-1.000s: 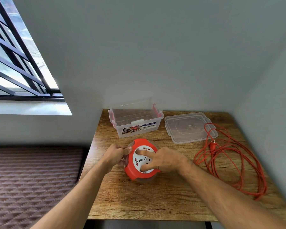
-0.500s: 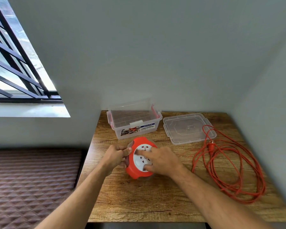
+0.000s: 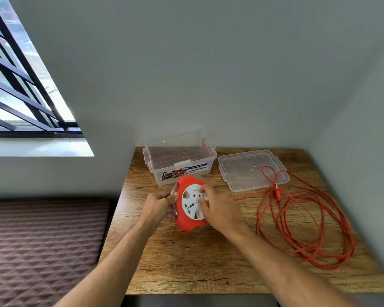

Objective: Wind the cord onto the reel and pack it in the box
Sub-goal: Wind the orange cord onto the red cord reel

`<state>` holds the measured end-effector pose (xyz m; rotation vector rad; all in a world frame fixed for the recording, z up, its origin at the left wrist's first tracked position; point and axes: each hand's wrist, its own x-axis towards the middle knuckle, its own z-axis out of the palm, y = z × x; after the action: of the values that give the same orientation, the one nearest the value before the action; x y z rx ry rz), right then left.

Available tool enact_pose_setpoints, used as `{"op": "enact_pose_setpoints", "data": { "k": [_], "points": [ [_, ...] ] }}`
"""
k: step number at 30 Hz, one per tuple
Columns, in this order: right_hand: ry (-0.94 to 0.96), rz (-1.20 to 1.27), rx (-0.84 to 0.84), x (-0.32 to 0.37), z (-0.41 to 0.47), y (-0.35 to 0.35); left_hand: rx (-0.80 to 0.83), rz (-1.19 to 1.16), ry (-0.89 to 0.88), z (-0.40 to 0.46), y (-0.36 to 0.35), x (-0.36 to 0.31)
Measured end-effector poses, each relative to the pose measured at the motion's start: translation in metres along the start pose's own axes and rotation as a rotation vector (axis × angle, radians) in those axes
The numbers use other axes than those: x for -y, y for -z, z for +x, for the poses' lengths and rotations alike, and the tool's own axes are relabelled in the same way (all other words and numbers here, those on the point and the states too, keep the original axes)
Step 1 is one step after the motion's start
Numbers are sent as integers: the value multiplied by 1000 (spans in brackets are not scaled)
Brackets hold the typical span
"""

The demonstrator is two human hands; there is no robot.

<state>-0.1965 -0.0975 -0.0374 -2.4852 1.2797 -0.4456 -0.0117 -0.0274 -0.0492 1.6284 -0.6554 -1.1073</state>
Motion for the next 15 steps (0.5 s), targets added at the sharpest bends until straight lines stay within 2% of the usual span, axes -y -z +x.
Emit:
{"op": "enact_pose_setpoints", "data": {
  "k": [2, 5, 9, 15],
  "points": [
    [361, -214, 135, -13, 0, 6, 16, 29, 8, 3, 4, -2],
    [627, -384, 251, -23, 2, 13, 63, 105, 26, 6, 10, -6],
    [807, -490, 321, -30, 8, 20, 135, 184, 57, 8, 15, -14],
    [912, -499, 390, -23, 15, 24, 209, 291, 40, 7, 15, -25]
  ]
}}
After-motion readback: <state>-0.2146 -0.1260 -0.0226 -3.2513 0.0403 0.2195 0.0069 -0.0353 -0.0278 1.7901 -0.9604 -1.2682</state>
